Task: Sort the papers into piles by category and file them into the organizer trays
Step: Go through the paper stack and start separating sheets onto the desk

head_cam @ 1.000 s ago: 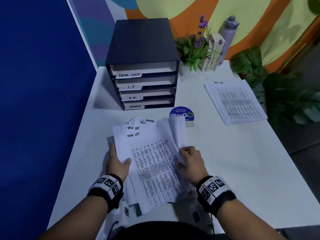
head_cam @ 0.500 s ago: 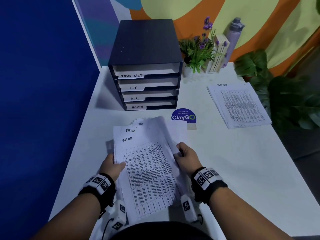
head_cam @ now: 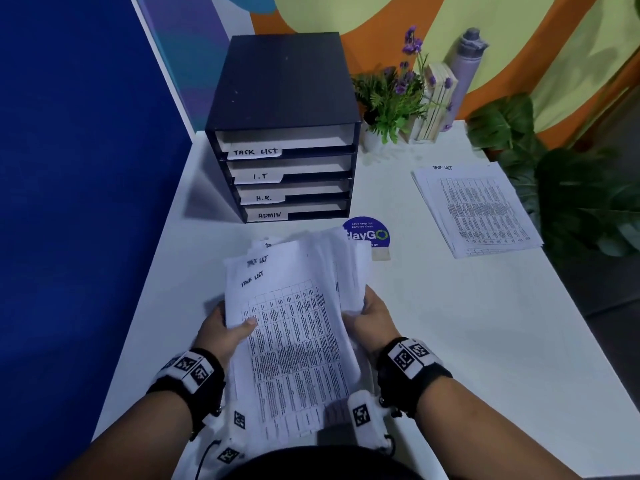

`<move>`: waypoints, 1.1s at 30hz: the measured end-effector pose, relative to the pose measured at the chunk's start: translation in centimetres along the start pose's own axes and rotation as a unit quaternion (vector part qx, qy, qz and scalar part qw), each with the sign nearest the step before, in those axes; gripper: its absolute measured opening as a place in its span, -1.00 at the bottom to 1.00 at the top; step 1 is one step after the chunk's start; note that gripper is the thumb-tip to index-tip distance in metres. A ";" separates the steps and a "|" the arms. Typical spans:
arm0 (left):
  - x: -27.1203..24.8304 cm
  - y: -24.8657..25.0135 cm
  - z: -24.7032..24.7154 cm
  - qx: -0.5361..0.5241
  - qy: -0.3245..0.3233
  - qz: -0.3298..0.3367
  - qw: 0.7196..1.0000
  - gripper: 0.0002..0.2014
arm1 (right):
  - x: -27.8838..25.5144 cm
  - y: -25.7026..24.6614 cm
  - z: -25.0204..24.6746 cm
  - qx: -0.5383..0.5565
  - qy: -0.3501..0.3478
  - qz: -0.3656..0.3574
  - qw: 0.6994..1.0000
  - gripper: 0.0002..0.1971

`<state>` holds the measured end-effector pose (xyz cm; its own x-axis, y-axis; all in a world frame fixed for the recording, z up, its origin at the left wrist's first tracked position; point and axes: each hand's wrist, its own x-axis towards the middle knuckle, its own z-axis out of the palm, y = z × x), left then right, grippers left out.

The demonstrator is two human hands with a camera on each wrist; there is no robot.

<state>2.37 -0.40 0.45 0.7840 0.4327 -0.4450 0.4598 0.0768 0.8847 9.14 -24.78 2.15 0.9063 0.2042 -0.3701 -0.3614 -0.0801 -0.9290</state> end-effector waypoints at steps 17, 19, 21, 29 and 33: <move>1.7 -0.3 -0.3 0.157 0.109 -0.028 0.981 -0.48 | 1.7 -1.5 -1.8 -0.259 0.143 -0.055 0.954 -0.70; 1.6 -0.2 -0.2 0.164 0.110 -0.022 0.980 -0.49 | 1.4 -2.4 -2.0 -0.247 0.175 -0.077 0.950 -0.72; 1.5 0.0 -0.2 0.168 0.110 -0.019 0.979 -0.49 | 1.3 -3.2 -2.5 -0.223 0.206 -0.089 0.949 -0.80; 0.5 1.1 0.5 0.167 0.114 -0.015 0.979 -0.47 | 0.8 -3.6 -4.1 -0.371 0.127 -0.041 0.919 -0.92; 0.2 1.4 0.6 0.166 0.119 0.009 0.979 -0.31 | -0.5 -7.8 -4.9 -0.327 0.298 -0.244 0.863 -0.88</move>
<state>3.46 -0.70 1.52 0.6918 0.6314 -0.3505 0.5881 -0.2109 0.7808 12.61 -28.99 9.57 0.9377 -0.1533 0.3117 0.1199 -0.6993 -0.7047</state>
